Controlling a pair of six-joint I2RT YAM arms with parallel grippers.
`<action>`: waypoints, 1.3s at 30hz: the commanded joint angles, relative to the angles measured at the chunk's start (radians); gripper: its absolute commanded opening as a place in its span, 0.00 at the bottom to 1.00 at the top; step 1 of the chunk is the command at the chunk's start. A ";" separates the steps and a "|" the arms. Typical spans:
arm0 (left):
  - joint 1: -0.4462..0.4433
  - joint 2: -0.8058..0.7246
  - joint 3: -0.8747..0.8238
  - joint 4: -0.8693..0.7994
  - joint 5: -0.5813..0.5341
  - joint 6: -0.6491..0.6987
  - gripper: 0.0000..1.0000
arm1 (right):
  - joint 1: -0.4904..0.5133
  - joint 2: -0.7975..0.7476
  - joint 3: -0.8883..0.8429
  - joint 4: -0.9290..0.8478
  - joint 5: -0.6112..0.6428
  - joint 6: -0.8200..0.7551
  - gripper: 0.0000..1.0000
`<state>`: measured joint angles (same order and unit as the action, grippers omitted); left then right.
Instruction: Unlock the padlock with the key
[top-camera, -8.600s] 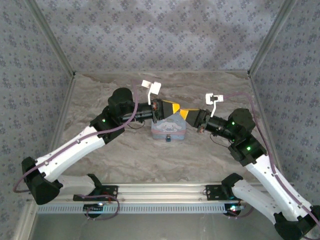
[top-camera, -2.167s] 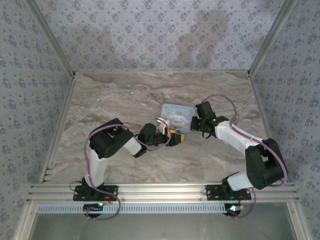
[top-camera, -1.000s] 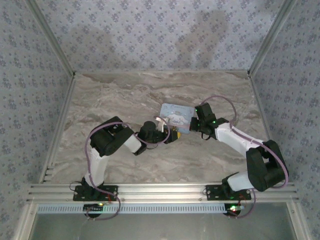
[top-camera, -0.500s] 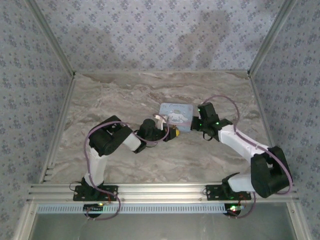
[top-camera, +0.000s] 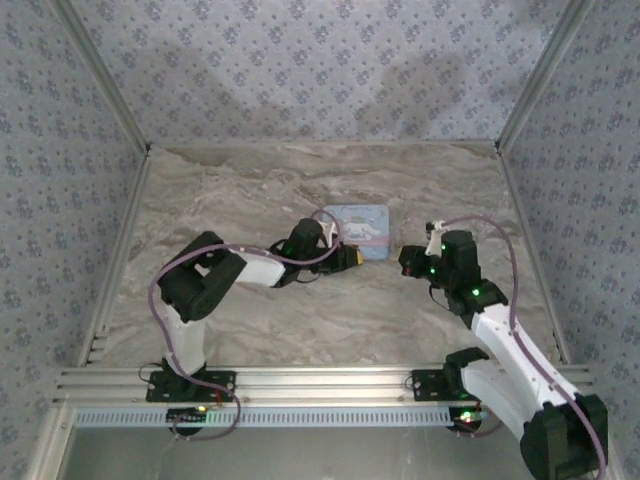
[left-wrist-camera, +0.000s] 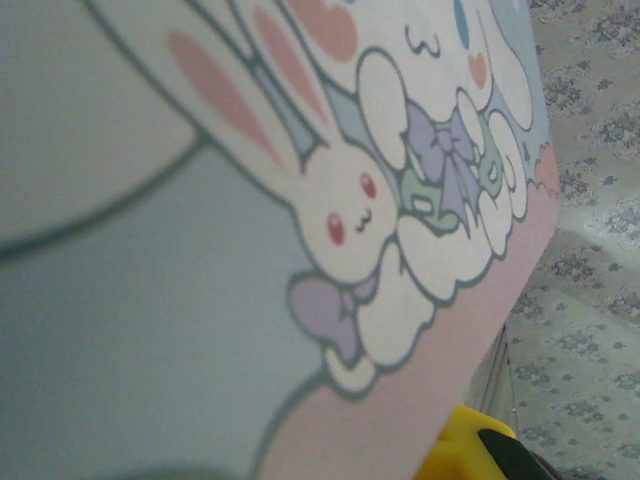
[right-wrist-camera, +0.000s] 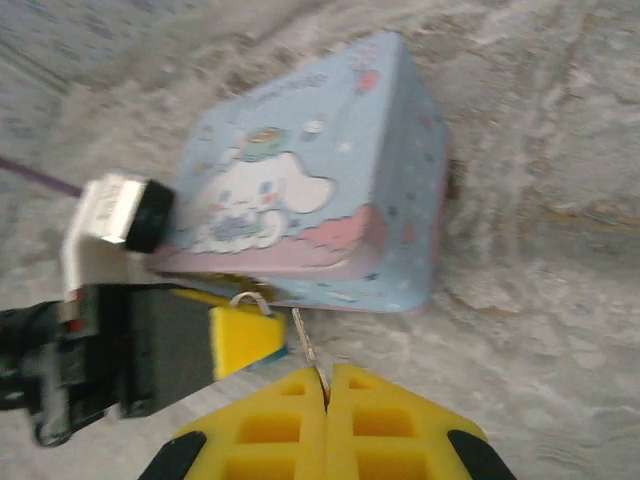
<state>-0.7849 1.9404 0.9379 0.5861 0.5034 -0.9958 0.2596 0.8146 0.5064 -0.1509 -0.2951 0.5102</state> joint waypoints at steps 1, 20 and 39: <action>0.010 -0.065 0.063 -0.141 0.036 -0.048 0.00 | -0.010 -0.068 -0.034 0.084 -0.157 0.065 0.00; 0.045 -0.100 0.148 -0.202 0.039 -0.139 0.00 | -0.020 -0.186 -0.248 0.361 -0.241 0.315 0.00; 0.064 -0.110 0.128 -0.106 0.069 -0.221 0.00 | 0.044 -0.054 -0.341 0.596 -0.143 0.547 0.00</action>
<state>-0.7261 1.8866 1.0515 0.4305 0.5430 -1.2064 0.2890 0.7197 0.1741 0.3519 -0.4591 1.0023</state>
